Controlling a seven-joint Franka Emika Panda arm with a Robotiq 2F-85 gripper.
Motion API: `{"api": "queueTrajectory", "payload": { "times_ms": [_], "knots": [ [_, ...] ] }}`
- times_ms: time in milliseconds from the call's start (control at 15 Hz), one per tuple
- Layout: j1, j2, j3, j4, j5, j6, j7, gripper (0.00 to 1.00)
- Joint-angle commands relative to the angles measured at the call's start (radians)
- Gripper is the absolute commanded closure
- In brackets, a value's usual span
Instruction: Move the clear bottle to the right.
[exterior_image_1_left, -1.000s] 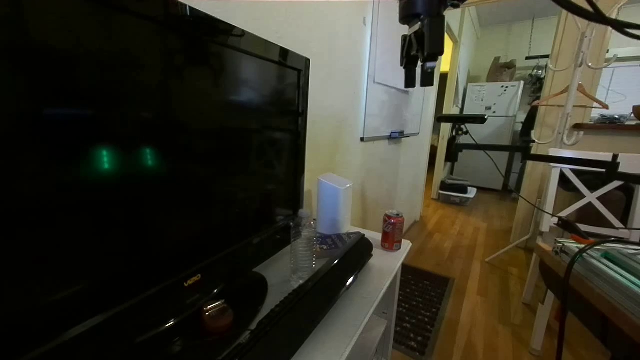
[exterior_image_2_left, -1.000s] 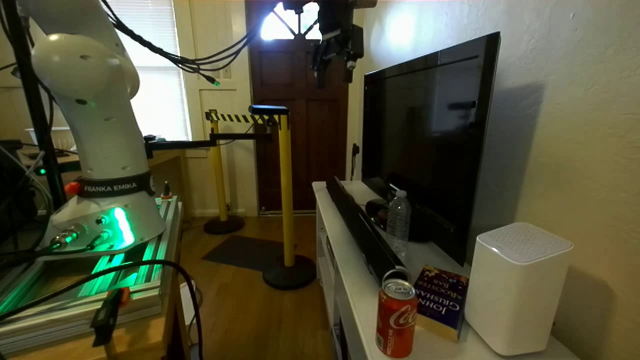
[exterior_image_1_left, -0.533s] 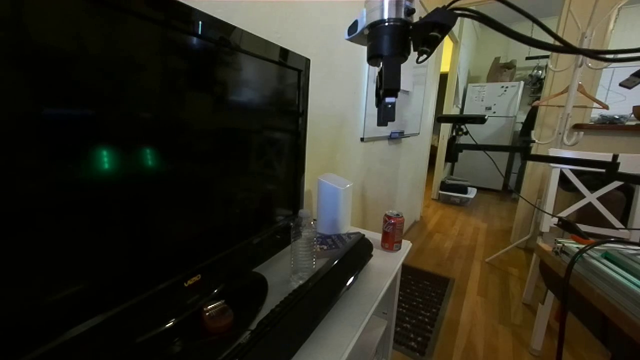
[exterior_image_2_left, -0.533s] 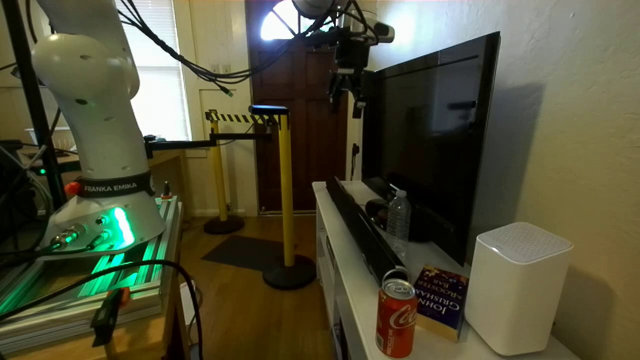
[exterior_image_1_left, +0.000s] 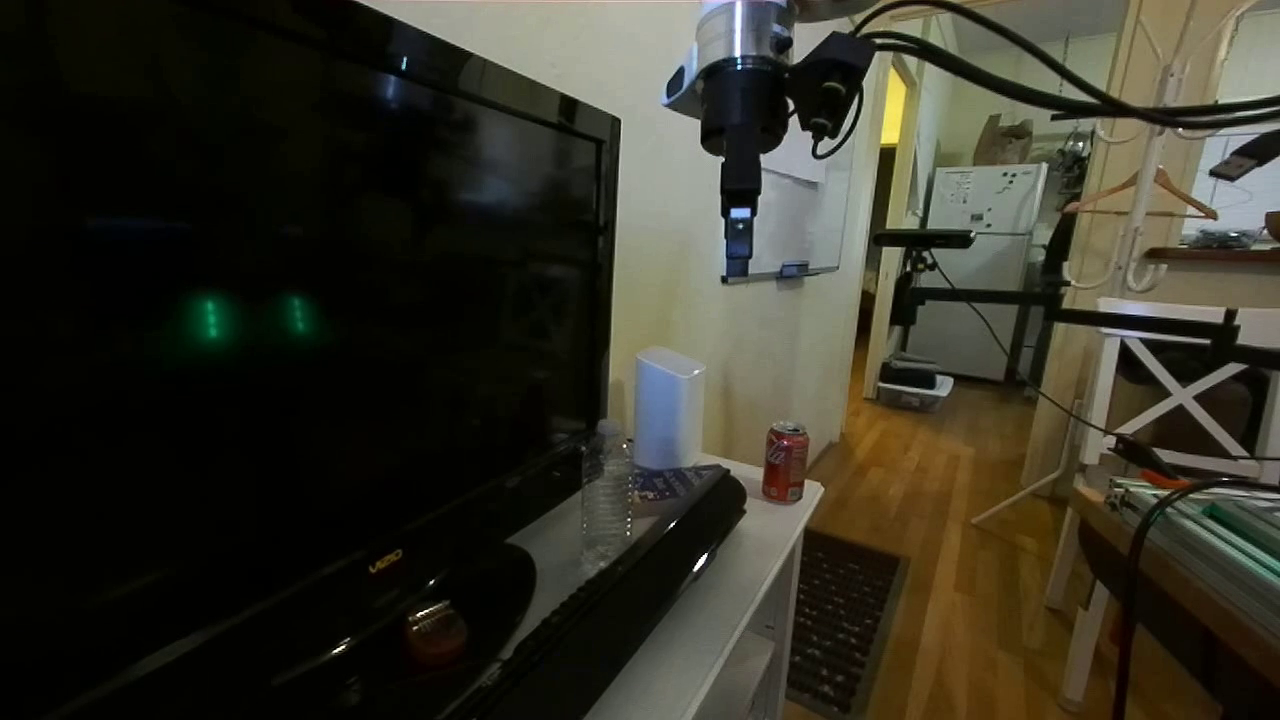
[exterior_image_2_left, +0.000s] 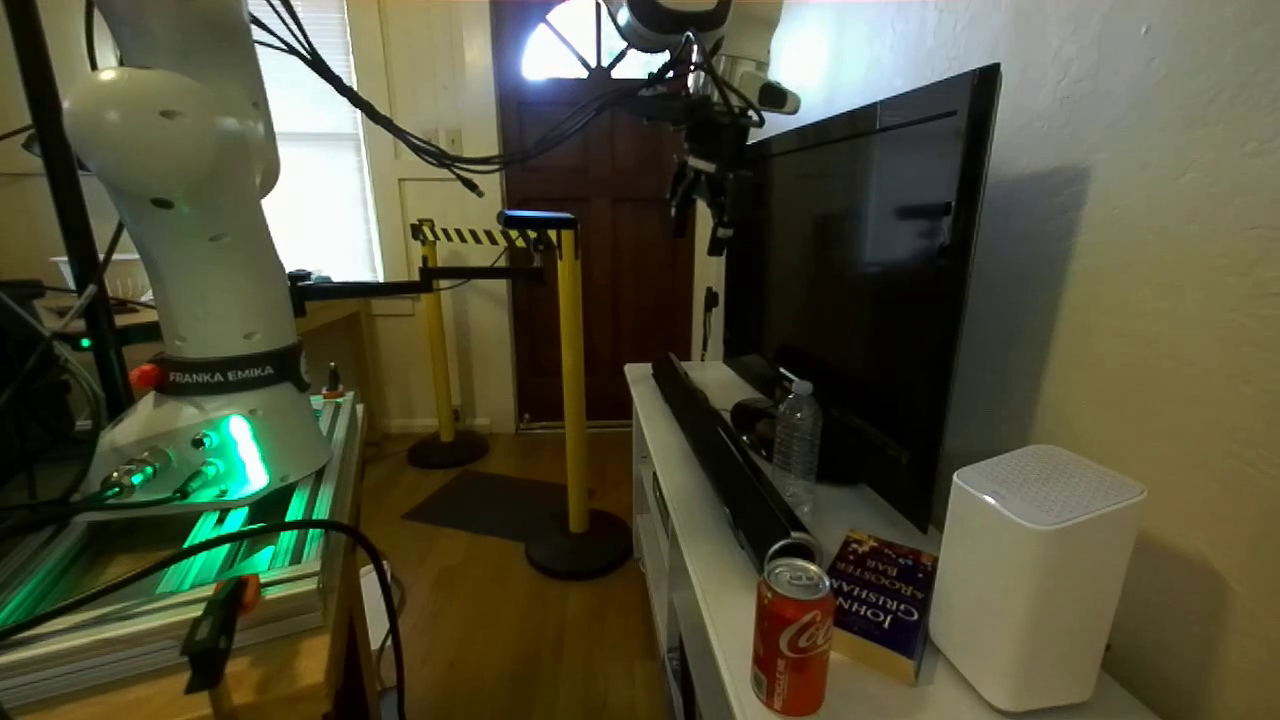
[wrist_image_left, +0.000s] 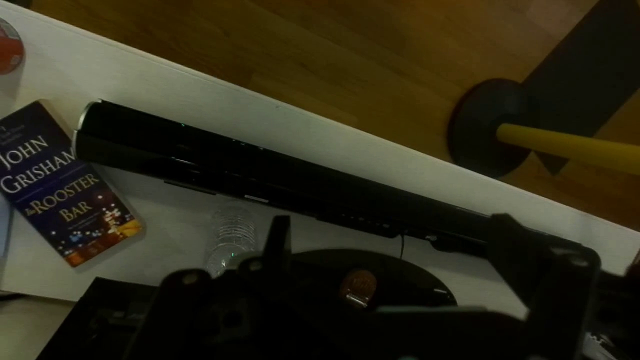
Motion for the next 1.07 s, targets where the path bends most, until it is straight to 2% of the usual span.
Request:
{"api": "queueTrajectory", "payload": {
  "times_ms": [0,267,1000],
  "knots": [
    [-0.016,0.004,0.014,-0.016,-0.005,0.025,0.022,0.00],
    [-0.027,0.057,0.014,-0.025,0.042,0.153,-0.003,0.00],
    [-0.071,0.208,0.032,-0.021,0.027,0.456,-0.005,0.00]
  ]
}}
